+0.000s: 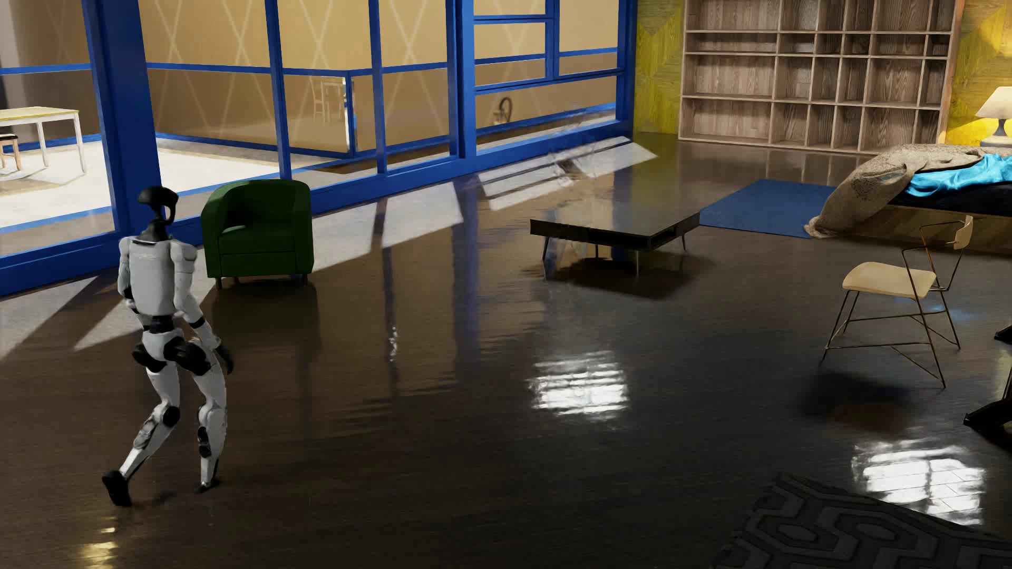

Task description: Walk to the coffeetable

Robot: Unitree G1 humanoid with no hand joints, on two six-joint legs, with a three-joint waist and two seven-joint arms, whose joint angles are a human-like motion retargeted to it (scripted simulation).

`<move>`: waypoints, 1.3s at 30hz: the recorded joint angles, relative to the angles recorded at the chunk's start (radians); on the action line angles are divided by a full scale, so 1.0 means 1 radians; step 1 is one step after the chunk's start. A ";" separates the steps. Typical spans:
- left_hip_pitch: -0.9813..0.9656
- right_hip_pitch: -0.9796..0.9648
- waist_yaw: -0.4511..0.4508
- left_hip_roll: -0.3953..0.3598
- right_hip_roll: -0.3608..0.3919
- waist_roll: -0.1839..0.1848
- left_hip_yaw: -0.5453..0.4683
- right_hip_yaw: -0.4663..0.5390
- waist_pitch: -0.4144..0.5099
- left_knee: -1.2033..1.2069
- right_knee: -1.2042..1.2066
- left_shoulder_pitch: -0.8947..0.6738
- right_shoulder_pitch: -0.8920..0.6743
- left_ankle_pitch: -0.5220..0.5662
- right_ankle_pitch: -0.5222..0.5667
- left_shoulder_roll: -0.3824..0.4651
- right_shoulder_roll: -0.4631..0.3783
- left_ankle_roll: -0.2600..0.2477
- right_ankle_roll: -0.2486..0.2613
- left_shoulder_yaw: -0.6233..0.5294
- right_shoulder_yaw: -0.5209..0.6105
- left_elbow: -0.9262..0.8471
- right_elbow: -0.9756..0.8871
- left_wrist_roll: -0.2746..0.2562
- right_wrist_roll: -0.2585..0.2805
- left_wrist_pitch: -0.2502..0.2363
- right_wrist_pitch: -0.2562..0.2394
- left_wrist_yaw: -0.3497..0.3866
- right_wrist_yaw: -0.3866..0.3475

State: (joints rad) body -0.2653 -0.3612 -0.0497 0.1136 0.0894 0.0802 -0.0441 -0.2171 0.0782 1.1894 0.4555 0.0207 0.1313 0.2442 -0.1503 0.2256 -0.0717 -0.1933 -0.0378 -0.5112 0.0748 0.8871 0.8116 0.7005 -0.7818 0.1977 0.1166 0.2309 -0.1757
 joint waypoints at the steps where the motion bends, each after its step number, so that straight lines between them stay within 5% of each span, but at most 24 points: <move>1: -0.065 0.043 0.003 -0.009 0.015 0.010 -0.018 -0.003 0.003 0.062 -0.005 0.027 -0.012 -0.061 -0.026 0.023 0.000 0.012 -0.005 0.013 -0.010 -0.025 -0.002 0.001 -0.006 -0.017 -0.019 0.010 -0.021; 4: -0.234 0.164 0.027 -0.051 0.047 0.024 -0.050 0.005 0.006 0.019 -0.005 0.127 -0.032 -0.212 -0.106 0.031 0.009 0.070 -0.016 0.138 -0.029 -0.126 -0.044 -0.046 -0.007 -0.029 -0.048 0.048 -0.047; 7: -0.330 0.280 0.063 -0.052 0.060 0.022 -0.013 0.027 -0.002 -0.356 -0.046 0.197 -0.047 -0.337 -0.147 0.001 -0.011 0.120 -0.018 0.283 0.011 -0.192 -0.113 -0.057 -0.010 -0.025 -0.088 0.065 -0.049; 10: -0.330 0.405 0.098 -0.047 0.073 0.014 0.075 0.056 -0.023 -0.885 -0.148 0.227 -0.068 -0.268 -0.144 -0.034 -0.037 0.151 -0.010 0.344 0.071 -0.194 -0.135 -0.004 -0.042 -0.028 -0.093 0.078 -0.082; 11: -0.328 0.443 0.109 -0.057 0.079 0.010 0.071 0.070 -0.030 -0.998 -0.166 0.235 -0.075 -0.269 -0.142 -0.034 -0.041 0.114 -0.006 0.348 0.092 -0.184 -0.126 0.023 -0.045 -0.038 -0.084 0.071 -0.088; 12: -0.330 0.478 0.120 -0.070 0.082 0.006 0.051 0.085 -0.038 -1.029 -0.174 0.241 -0.079 -0.267 -0.142 -0.033 -0.042 0.113 -0.002 0.349 0.105 -0.172 -0.110 0.047 -0.043 -0.050 -0.073 0.059 -0.089; 14: -0.339 0.552 0.140 -0.108 0.066 -0.009 0.014 0.121 -0.053 -0.928 -0.168 0.254 -0.075 -0.150 -0.123 -0.038 -0.047 0.195 0.015 0.347 0.112 -0.137 -0.060 0.096 -0.034 -0.072 -0.038 0.040 -0.058; 16: -0.320 0.587 0.152 -0.138 0.023 -0.039 0.034 0.133 -0.063 -0.815 -0.088 0.248 -0.040 -0.095 -0.012 -0.056 -0.048 0.211 0.045 0.363 0.081 -0.085 -0.009 0.131 -0.024 -0.071 0.018 0.022 -0.028; 18: -0.270 0.511 0.158 -0.182 -0.042 -0.076 0.063 0.144 -0.058 -0.773 0.146 0.204 0.020 -0.161 0.190 -0.092 -0.052 0.230 0.143 0.415 0.055 -0.013 0.012 0.141 -0.020 -0.061 0.057 0.026 -0.006; 20: -0.197 0.336 0.158 -0.217 -0.143 -0.108 0.099 0.131 -0.046 -0.785 0.482 0.183 0.053 -0.219 0.429 -0.119 -0.099 0.242 0.271 0.437 0.124 0.008 0.000 0.144 -0.050 -0.084 0.020 0.052 0.079; 21: -0.162 0.243 0.152 -0.237 -0.205 -0.124 0.114 0.118 -0.039 -0.790 0.621 0.161 0.065 -0.246 0.478 -0.129 -0.139 0.247 0.286 0.428 0.163 0.010 -0.029 0.152 -0.070 -0.102 -0.014 0.052 0.125; 23: -0.088 0.065 0.129 -0.279 -0.272 -0.150 0.124 0.130 -0.024 -0.798 0.779 0.095 0.098 -0.302 0.336 -0.138 -0.174 0.258 0.254 0.381 0.168 0.011 -0.112 0.186 -0.071 -0.136 -0.034 0.039 0.146; 27: 0.045 -0.180 0.078 -0.327 -0.302 -0.171 0.088 0.151 -0.011 -0.764 0.588 -0.063 0.190 -0.436 0.020 -0.149 -0.105 0.271 0.169 0.291 -0.026 0.002 -0.261 0.222 0.052 -0.161 0.008 0.023 0.005; 30: 0.160 -0.237 0.046 -0.319 -0.289 -0.167 0.051 0.106 -0.018 -0.805 0.141 -0.142 0.181 -0.497 0.022 -0.146 -0.089 0.272 0.133 0.236 -0.023 -0.036 -0.248 0.207 0.048 -0.184 0.025 0.028 0.015; 32: 0.245 -0.220 0.027 -0.312 -0.262 -0.162 0.027 0.082 -0.028 -0.855 -0.188 -0.176 0.168 -0.519 0.069 -0.152 -0.104 0.272 0.183 0.196 0.016 -0.052 -0.212 0.186 -0.003 -0.194 0.020 0.034 0.064; 34: 0.323 -0.235 0.012 -0.310 -0.237 -0.155 0.006 0.137 -0.035 -0.859 -0.265 -0.196 0.174 -0.542 0.061 -0.160 -0.101 0.268 0.250 0.152 0.008 -0.049 -0.186 0.185 -0.032 -0.193 0.019 0.035 0.057; 37: 0.411 -0.248 -0.001 -0.274 -0.198 -0.137 -0.005 0.151 -0.048 -0.795 -0.080 -0.166 0.179 -0.498 0.230 -0.159 -0.052 0.243 0.121 0.133 -0.048 -0.038 -0.125 0.185 -0.011 -0.162 0.038 0.026 0.015; 39: 0.407 -0.231 -0.005 -0.228 -0.163 -0.110 0.005 0.121 -0.057 -0.654 0.046 -0.110 0.168 -0.359 0.190 -0.153 -0.026 0.222 0.058 0.153 -0.069 -0.012 -0.070 0.178 -0.020 -0.114 0.059 0.021 0.011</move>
State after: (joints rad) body 0.1418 -0.5924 -0.0545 -0.1139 -0.0734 -0.0293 -0.0395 -0.0956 0.0216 0.5356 0.5017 -0.0894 0.2990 -0.1153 0.0394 0.0725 -0.0979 0.0289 0.0198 -0.3579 0.0059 0.8751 0.7414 0.8784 -0.8020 0.0836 0.1755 0.2521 -0.1651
